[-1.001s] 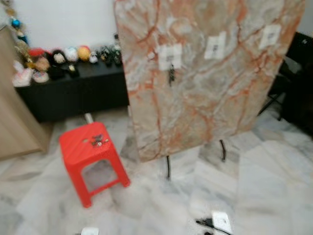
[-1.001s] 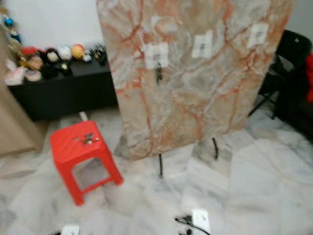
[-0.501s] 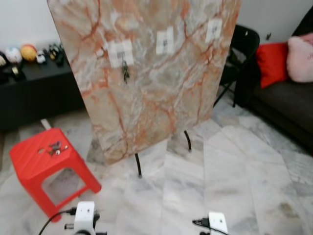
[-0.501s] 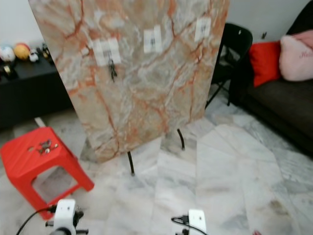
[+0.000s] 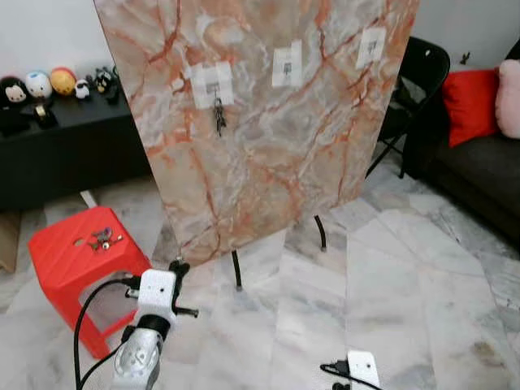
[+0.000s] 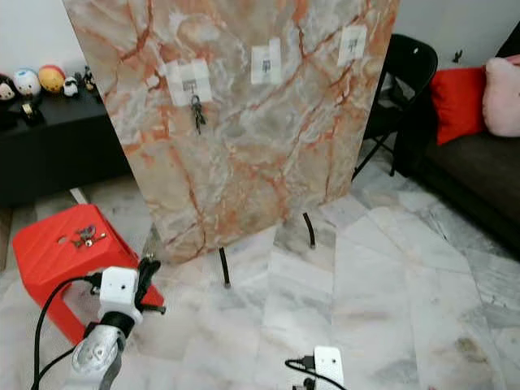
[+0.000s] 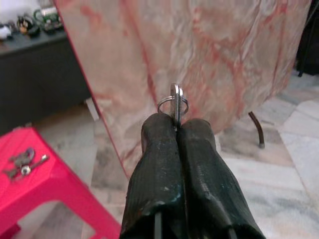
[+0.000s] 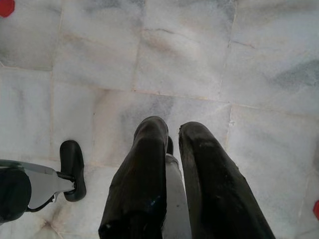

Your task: Hang keys on a hook

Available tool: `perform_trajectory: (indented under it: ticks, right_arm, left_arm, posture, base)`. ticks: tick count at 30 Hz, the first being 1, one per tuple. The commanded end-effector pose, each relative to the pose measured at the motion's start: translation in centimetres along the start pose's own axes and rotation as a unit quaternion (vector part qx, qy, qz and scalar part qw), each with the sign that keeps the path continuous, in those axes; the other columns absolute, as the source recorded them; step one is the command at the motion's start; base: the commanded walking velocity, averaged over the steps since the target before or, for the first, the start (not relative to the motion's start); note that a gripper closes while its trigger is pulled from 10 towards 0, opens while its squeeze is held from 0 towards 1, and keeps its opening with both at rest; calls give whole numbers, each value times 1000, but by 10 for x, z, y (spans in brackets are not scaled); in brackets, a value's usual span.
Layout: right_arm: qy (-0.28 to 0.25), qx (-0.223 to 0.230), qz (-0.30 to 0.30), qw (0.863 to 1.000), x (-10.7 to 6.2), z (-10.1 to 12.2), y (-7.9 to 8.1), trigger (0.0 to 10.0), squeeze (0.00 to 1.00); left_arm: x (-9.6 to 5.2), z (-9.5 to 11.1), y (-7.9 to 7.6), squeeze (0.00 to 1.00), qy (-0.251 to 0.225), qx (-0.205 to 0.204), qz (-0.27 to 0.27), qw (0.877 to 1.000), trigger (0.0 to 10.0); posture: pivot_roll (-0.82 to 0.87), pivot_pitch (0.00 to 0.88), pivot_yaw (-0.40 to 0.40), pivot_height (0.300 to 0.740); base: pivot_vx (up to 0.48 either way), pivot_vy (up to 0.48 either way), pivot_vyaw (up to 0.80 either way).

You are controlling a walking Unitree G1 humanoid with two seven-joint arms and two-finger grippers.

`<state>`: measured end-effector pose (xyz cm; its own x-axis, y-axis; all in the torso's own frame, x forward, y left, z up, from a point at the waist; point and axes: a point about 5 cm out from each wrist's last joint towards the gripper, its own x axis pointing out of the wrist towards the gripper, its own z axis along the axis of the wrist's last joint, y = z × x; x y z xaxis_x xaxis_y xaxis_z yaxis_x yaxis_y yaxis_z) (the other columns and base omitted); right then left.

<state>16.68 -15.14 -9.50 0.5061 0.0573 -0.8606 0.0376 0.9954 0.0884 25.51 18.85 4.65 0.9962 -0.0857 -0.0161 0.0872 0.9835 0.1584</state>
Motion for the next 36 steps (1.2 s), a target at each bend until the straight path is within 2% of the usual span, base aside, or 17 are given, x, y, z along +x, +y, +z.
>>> perform_trajectory:
  ticks: [1, 6, 13, 19, 26, 36]
  right_arm:
    - [-6, 1, -2, 1000, 0, 3, -1, 10000, 0]
    - [-7, -1, -1, 1000, 0, 3, -1, 10000, 0]
    - [-7, -1, -2, 1000, 0, 3, -1, 10000, 0]
    - [-5, -1, -1, 1000, 0, 3, -1, 10000, 0]
    - [-2, -12, 2, 1000, 0, 4, -2, 10000, 0]
    - [-7, -6, 1, 1000, 0, 4, -1, 10000, 0]
  left_arm:
    - [0, 8, -4, 0, -10, 3, -11, 1000, 10000]
    - [2, 22, -11, 0, -25, 6, -34, 999, 10000]
    - [2, 28, -12, 0, -23, 5, -48, 999, 10000]
    - [2, 29, -11, 0, -14, -1, -48, 999, 10000]
    - [5, 32, -14, 0, -14, -4, -46, 999, 10000]
    - [7, 33, -16, 0, -11, -6, -47, 999, 10000]
  posture:
    - [22, 0, -35, 740]
    - [19, 0, -34, 740]
    - [20, 0, -35, 740]
    - [22, 0, -36, 740]
    - [19, 0, -39, 740]
    - [17, 0, -36, 740]
  base:
    - [0, 0, 0]
    - [0, 0, 0]
    - [0, 0, 0]
    - [0, 0, 0]
    - [0, 0, -715]
    - [24, 0, 0]
